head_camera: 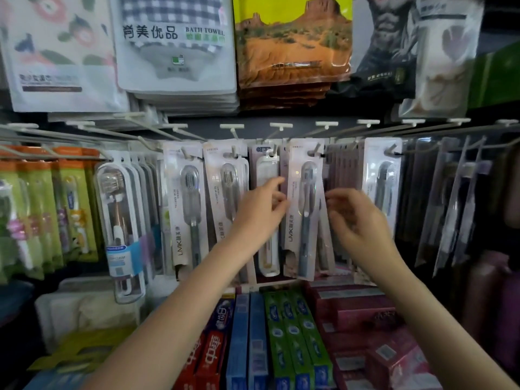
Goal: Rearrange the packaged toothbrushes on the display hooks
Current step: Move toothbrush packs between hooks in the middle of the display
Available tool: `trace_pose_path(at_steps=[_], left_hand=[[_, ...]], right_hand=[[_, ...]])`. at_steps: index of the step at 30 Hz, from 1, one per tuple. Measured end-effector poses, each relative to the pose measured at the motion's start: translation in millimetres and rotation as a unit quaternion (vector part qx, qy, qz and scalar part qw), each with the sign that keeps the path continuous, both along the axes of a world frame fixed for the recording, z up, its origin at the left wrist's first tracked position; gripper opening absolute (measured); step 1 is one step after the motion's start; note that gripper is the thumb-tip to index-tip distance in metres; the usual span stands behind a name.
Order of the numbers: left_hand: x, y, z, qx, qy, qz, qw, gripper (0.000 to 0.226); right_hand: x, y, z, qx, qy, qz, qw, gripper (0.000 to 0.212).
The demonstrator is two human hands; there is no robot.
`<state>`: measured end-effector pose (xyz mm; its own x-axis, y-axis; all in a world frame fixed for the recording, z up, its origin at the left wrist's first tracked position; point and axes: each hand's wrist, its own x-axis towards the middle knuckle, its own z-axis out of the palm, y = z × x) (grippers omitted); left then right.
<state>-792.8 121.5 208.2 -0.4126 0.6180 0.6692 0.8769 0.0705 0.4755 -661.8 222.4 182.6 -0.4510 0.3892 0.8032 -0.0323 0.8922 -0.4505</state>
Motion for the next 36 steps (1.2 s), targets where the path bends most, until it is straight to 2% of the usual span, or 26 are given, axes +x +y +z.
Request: trace_pose_path(at_steps=[3, 6, 9, 11, 15, 20, 22, 26, 32, 36], left_hand=[[-4, -29, -16, 0.056, 0.062, 0.036, 0.996, 0.039], [-16, -56, -25, 0.136, 0.133, 0.078, 0.979, 0.031], [-31, -73, -36, 0.111, 0.266, 0.147, 0.946, 0.034], [-37, -81, -48, 0.060, 0.315, 0.172, 0.932, 0.040], [-45, -88, -70, -0.014, 0.349, 0.191, 0.917, 0.055], [-51, -89, -74, -0.013, 0.341, 0.218, 0.914, 0.074], [-53, -89, -74, -0.005, 0.345, 0.215, 0.914, 0.073], [-55, -88, -77, 0.000, 0.341, 0.202, 0.918, 0.073], [-54, -85, -78, 0.005, 0.332, 0.184, 0.925, 0.070], [-55, -87, -77, 0.025, 0.333, 0.163, 0.928, 0.063]], right_hand=[[-22, -16, -5, 0.018, -0.071, 0.050, 0.996, 0.023], [-55, -26, -13, 0.023, -0.087, 0.009, 0.996, 0.026], [-85, -33, -25, 0.020, -0.112, -0.066, 0.991, 0.043], [-96, -33, -34, 0.014, -0.109, -0.106, 0.988, 0.050], [-100, -27, -46, 0.011, -0.081, -0.159, 0.984, 0.052], [-104, -19, -46, -0.034, -0.084, -0.165, 0.982, 0.055], [-105, -18, -44, -0.086, -0.085, -0.138, 0.983, 0.046], [-94, -26, -43, -0.195, -0.002, -0.017, 0.981, 0.028], [-67, -39, -39, -0.159, 0.034, 0.115, 0.980, 0.026], [-53, -49, -28, -0.079, 0.049, 0.133, 0.987, 0.028]])
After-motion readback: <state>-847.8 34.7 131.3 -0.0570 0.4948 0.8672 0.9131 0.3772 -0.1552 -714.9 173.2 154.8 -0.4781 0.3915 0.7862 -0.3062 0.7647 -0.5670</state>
